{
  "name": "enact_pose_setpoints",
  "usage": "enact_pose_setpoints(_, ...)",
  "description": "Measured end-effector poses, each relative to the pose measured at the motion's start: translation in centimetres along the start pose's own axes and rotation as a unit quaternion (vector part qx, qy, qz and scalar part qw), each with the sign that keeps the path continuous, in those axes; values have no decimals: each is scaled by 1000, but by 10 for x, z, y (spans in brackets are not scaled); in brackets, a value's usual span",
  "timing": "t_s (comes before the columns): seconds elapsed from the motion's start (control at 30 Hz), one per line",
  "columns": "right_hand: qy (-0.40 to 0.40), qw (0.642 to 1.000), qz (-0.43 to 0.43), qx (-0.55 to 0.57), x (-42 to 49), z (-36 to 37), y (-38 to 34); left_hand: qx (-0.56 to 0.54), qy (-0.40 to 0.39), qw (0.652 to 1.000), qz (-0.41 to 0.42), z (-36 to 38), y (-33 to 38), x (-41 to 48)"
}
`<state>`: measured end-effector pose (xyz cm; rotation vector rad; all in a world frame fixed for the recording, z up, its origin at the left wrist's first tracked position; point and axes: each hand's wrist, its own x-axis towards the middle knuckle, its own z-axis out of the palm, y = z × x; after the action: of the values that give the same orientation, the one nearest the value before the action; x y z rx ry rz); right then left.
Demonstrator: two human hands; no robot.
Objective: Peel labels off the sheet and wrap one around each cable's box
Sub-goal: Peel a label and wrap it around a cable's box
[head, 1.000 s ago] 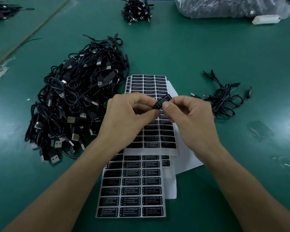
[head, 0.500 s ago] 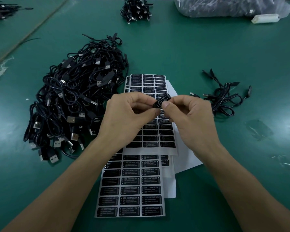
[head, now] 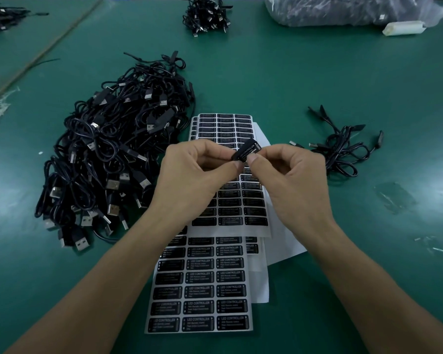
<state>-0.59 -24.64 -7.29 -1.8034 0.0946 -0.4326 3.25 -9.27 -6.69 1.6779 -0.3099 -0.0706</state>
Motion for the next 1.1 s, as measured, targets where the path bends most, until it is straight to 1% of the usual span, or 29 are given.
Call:
enact_pose_setpoints(0.27, -4, 1000, -9, -9, 0, 0, 0, 22, 6, 1000, 19, 1, -2, -2)
enact_pose_setpoints(0.43, -1, 1000, -12, -21, 1, 0, -1, 27, 4, 999, 17, 2, -1, -2)
enact_pose_setpoints(0.77, -9, 999, -25, -32, 1, -1, -1, 22, 3, 1000, 21, 2, -2, -2)
enact_pose_setpoints(1.1, -8, 999, -34, -25, 1, 0, -1, 3, 10, 1000, 6, 3, -3, -1)
